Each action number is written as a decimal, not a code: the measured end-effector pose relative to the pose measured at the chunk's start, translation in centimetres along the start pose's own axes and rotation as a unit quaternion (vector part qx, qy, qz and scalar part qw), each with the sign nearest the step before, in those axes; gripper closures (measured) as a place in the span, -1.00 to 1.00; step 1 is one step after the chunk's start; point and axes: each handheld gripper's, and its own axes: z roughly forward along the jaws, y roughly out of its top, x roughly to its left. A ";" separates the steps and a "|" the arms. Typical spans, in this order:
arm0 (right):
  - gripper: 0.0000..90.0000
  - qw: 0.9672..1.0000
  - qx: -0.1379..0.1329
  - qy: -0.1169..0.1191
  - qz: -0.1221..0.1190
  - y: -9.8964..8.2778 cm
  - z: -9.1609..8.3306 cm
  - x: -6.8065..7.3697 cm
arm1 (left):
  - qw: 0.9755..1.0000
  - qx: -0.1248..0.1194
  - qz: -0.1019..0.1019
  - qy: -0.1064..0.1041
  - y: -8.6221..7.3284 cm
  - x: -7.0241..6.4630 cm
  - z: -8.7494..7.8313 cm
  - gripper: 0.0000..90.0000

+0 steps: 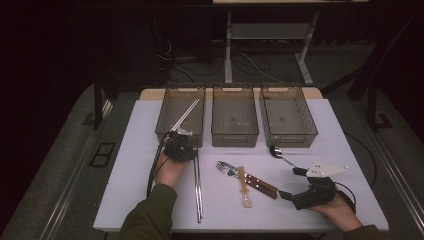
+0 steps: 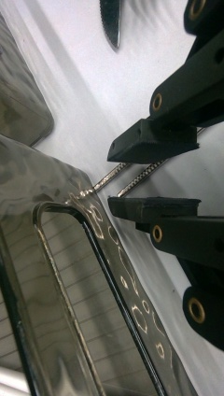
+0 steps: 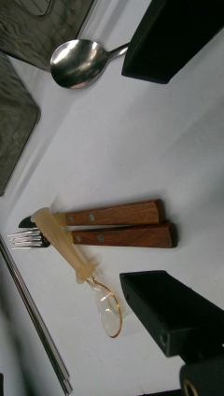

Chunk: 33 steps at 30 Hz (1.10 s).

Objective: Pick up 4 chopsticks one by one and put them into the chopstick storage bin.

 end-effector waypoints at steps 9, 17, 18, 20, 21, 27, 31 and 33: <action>-0.94 1.000 0.000 0.000 0.000 0.0 0.0 0.0 | 1.000 0.002 0.021 0.018 0.0 -0.3 0.1 0.68; -0.94 1.000 0.001 0.000 -0.001 0.0 0.0 0.1 | 0.999 0.002 0.029 0.019 0.0 -0.4 0.1 0.75; -0.94 1.000 0.001 0.000 -0.001 0.0 0.0 0.1 | 0.999 0.002 0.029 0.017 0.0 -0.4 0.1 0.77; -0.95 1.000 0.001 0.000 -0.001 0.0 0.0 0.1 | 0.999 0.001 0.030 0.015 0.0 -0.4 0.1 0.81; -0.94 1.000 0.001 0.000 -0.001 0.0 0.0 0.1 | 0.999 0.001 0.032 0.015 0.0 -0.4 0.1 0.83; -0.94 1.000 0.001 0.000 -0.001 0.0 0.0 0.1 | 0.999 0.002 0.034 0.010 0.0 -0.4 0.1 0.92; -0.94 1.000 0.001 0.000 -0.001 0.0 0.0 0.1 | 0.999 0.003 0.035 0.008 0.0 -0.3 0.1 0.92; -0.94 1.000 0.001 0.001 -0.001 0.0 0.0 0.1 | 0.999 0.002 0.033 0.006 0.0 -0.3 0.1 0.92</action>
